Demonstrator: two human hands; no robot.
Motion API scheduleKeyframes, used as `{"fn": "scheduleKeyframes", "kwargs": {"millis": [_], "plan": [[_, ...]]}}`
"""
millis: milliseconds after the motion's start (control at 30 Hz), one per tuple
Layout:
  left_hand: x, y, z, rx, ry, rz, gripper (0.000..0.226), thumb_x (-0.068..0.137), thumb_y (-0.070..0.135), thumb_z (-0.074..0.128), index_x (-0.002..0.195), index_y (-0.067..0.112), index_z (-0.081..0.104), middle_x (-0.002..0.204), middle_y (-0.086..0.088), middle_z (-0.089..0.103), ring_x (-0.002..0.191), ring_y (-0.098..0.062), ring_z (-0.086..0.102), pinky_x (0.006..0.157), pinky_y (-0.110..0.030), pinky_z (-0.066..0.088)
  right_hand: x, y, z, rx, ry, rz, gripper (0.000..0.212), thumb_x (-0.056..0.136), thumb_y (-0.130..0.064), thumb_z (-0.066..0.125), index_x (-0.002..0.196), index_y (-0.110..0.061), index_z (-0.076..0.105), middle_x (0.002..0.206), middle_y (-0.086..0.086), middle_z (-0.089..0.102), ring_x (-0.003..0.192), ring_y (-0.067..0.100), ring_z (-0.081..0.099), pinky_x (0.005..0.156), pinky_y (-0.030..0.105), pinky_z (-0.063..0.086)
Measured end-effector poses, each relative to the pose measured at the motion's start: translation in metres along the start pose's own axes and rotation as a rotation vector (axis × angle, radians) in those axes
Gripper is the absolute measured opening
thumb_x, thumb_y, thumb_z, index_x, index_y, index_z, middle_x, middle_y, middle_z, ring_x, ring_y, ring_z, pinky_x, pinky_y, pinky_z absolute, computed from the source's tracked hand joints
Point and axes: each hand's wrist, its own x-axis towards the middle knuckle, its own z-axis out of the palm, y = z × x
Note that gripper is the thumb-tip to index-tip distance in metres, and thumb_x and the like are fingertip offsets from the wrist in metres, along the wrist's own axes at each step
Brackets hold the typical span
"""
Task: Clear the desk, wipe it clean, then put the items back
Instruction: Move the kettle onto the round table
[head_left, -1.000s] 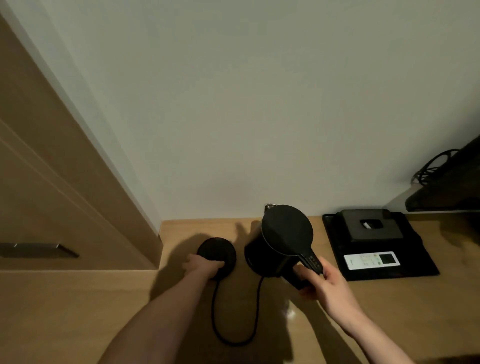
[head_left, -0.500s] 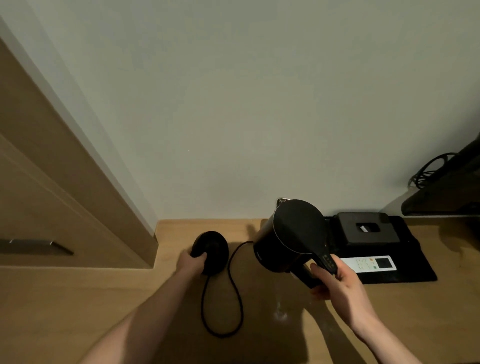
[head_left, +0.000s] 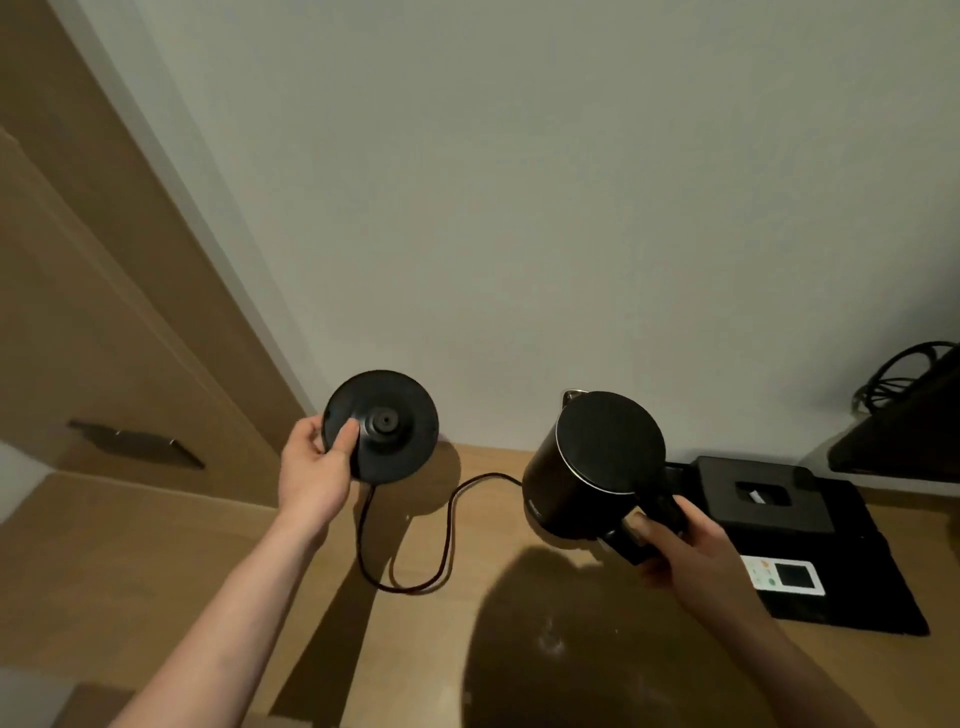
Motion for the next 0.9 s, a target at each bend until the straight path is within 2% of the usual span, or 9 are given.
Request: {"fn": "scheduleKeyframes", "kwargs": {"millis": [67, 133, 233, 300, 400, 467, 633, 733, 900], "plan": [[-0.008, 0.027, -0.007, -0.055, 0.026, 0.042, 0.022, 0.1, 0.036, 0.066, 0.115, 0.02, 0.063, 0.101, 0.001, 0.074, 0.098, -0.019, 0.071, 0.087, -0.041, 0.058, 0.002, -0.006, -0.009, 0.011, -0.035, -0.007, 0.006, 0.099, -0.026, 0.066, 0.104, -0.025, 0.069, 0.091, 0.007, 0.074, 0.065, 0.021, 0.071, 0.055, 0.023, 0.056], [-0.014, 0.055, -0.017, -0.089, 0.063, 0.086, 0.021, 0.098, 0.039, 0.068, 0.111, 0.023, 0.065, 0.1, 0.002, 0.076, 0.097, -0.018, 0.073, 0.092, -0.045, 0.058, 0.006, -0.012, -0.017, 0.018, -0.072, -0.028, 0.01, 0.099, -0.023, 0.065, 0.108, -0.02, 0.066, 0.086, 0.014, 0.072, 0.062, 0.026, 0.07, 0.056, 0.034, 0.06], [-0.024, 0.1, -0.029, -0.101, 0.152, 0.213, 0.018, 0.094, 0.041, 0.07, 0.105, 0.028, 0.067, 0.095, 0.005, 0.077, 0.094, -0.015, 0.074, 0.091, -0.044, 0.059, 0.009, -0.017, -0.028, 0.027, -0.094, -0.044, 0.021, 0.098, -0.029, 0.066, 0.119, -0.023, 0.065, 0.082, 0.012, 0.074, 0.063, 0.025, 0.071, 0.061, 0.034, 0.059], [-0.036, 0.129, -0.032, -0.115, 0.191, 0.273, 0.016, 0.094, 0.041, 0.071, 0.103, 0.029, 0.067, 0.091, 0.007, 0.077, 0.088, -0.01, 0.074, 0.082, -0.036, 0.06, 0.007, -0.022, -0.034, 0.031, -0.107, -0.078, 0.021, 0.098, -0.035, 0.066, 0.119, -0.034, 0.064, 0.083, 0.008, 0.076, 0.066, 0.022, 0.074, 0.07, 0.037, 0.06], [-0.052, 0.16, -0.037, -0.176, 0.197, 0.283, 0.016, 0.095, 0.036, 0.071, 0.104, 0.024, 0.067, 0.09, 0.004, 0.077, 0.084, -0.012, 0.074, 0.062, -0.028, 0.057, 0.001, -0.042, -0.038, 0.024, -0.13, -0.135, 0.018, 0.098, -0.039, 0.066, 0.115, -0.036, 0.064, 0.086, 0.002, 0.077, 0.068, 0.021, 0.075, 0.076, 0.042, 0.062], [-0.064, 0.172, -0.046, -0.207, 0.183, 0.285, 0.02, 0.094, 0.036, 0.071, 0.106, 0.02, 0.069, 0.094, -0.001, 0.078, 0.087, -0.019, 0.076, 0.061, -0.029, 0.056, -0.008, -0.06, -0.038, 0.002, -0.158, -0.176, 0.015, 0.098, -0.042, 0.065, 0.112, -0.038, 0.062, 0.083, 0.002, 0.076, 0.068, 0.022, 0.075, 0.078, 0.045, 0.063], [-0.112, 0.21, -0.081, -0.302, 0.2, 0.385, 0.029, 0.098, 0.028, 0.068, 0.119, 0.009, 0.066, 0.102, -0.007, 0.077, 0.083, -0.015, 0.075, 0.059, -0.027, 0.057, -0.05, -0.093, -0.04, -0.01, -0.165, -0.337, 0.006, 0.099, -0.042, 0.062, 0.105, -0.042, 0.059, 0.085, 0.003, 0.074, 0.067, 0.023, 0.074, 0.076, 0.045, 0.064], [-0.151, 0.223, -0.106, -0.348, 0.189, 0.462, 0.028, 0.098, 0.028, 0.068, 0.119, 0.009, 0.066, 0.093, -0.002, 0.078, 0.082, -0.016, 0.075, 0.062, -0.032, 0.06, -0.088, -0.103, -0.042, 0.012, -0.147, -0.398, 0.009, 0.099, -0.04, 0.062, 0.108, -0.038, 0.061, 0.088, 0.002, 0.071, 0.067, 0.024, 0.074, 0.074, 0.045, 0.064], [-0.22, 0.208, -0.146, -0.335, 0.138, 0.529, 0.016, 0.099, 0.026, 0.068, 0.11, 0.015, 0.067, 0.081, 0.007, 0.077, 0.076, -0.01, 0.074, 0.063, -0.033, 0.061, -0.161, -0.096, -0.037, 0.076, -0.111, -0.431, 0.013, 0.097, -0.04, 0.066, 0.106, -0.031, 0.067, 0.079, 0.001, 0.068, 0.068, 0.031, 0.073, 0.073, 0.05, 0.062]]}}
